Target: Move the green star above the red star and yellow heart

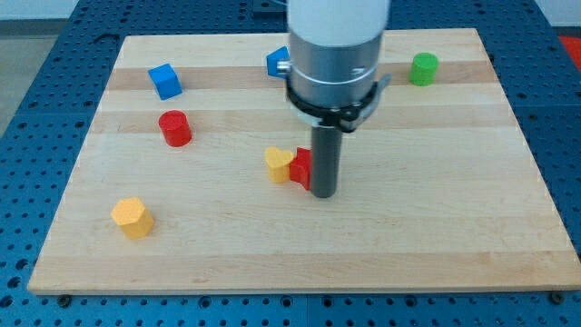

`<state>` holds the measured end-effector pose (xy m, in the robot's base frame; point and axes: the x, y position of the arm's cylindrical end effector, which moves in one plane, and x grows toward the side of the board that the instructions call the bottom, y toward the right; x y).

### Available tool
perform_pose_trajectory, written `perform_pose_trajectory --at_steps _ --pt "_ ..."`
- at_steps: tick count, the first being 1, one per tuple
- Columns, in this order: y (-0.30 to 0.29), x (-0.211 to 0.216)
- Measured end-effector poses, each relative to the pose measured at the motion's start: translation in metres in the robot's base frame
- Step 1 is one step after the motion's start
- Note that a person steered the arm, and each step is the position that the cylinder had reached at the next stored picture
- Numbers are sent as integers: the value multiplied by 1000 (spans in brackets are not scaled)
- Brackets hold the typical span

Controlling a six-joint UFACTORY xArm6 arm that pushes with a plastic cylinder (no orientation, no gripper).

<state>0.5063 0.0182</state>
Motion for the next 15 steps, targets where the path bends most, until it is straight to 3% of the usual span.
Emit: perform_pose_trajectory --at_steps 1,2,4,5,8,10,11,12,15 --pt "52 -5" --pt "98 -43" --pt "104 -117" --pt "83 -129" --pt "37 -148" --pt "-2 -81" --pt "6 -81" --pt "33 -135" --pt "4 -147"
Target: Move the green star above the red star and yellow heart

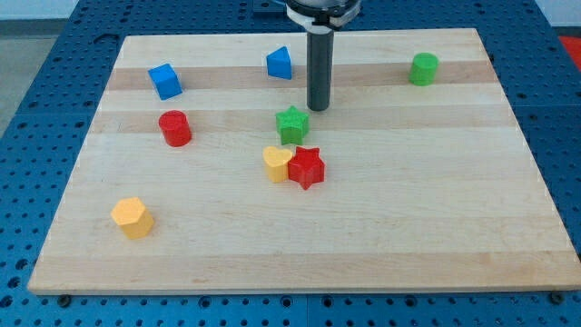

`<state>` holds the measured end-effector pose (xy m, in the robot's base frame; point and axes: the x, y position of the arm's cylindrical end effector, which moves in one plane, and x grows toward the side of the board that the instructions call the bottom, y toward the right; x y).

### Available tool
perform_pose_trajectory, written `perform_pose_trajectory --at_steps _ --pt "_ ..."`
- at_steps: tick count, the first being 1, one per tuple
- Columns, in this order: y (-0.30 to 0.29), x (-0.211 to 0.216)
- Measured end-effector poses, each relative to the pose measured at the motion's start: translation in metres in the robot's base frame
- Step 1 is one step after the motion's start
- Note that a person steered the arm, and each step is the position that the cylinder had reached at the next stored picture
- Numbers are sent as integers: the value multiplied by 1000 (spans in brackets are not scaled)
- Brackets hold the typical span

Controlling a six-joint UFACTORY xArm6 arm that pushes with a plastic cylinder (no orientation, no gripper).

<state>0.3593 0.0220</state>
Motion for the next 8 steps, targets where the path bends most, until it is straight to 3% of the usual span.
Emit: perform_pose_trajectory --at_steps 4,6,8 --pt "-8 0" --pt "-14 32" --pt "-33 13"
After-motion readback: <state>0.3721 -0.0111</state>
